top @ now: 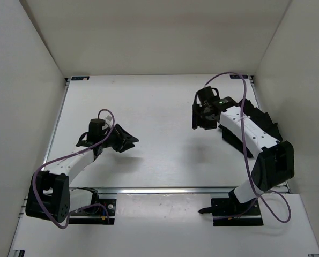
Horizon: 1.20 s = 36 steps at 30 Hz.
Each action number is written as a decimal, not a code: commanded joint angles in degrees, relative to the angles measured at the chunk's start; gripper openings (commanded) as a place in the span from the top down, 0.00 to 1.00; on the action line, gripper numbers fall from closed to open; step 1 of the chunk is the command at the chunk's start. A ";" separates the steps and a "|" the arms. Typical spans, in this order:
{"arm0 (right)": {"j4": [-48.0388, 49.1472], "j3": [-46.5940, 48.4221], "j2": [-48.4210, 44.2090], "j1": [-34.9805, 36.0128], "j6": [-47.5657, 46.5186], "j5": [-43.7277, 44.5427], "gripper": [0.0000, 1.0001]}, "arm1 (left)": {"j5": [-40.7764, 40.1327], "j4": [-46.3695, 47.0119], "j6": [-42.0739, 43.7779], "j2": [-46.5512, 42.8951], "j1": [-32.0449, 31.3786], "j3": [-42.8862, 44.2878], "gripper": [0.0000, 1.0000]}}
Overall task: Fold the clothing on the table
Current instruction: Move the skirt to the center of the board
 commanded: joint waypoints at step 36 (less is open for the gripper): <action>20.33 1.57 -11.88 -16.74 6.18 -42.02 0.99 | 0.70 -2.85 1.20 -8.56 8.30 5.18 0.47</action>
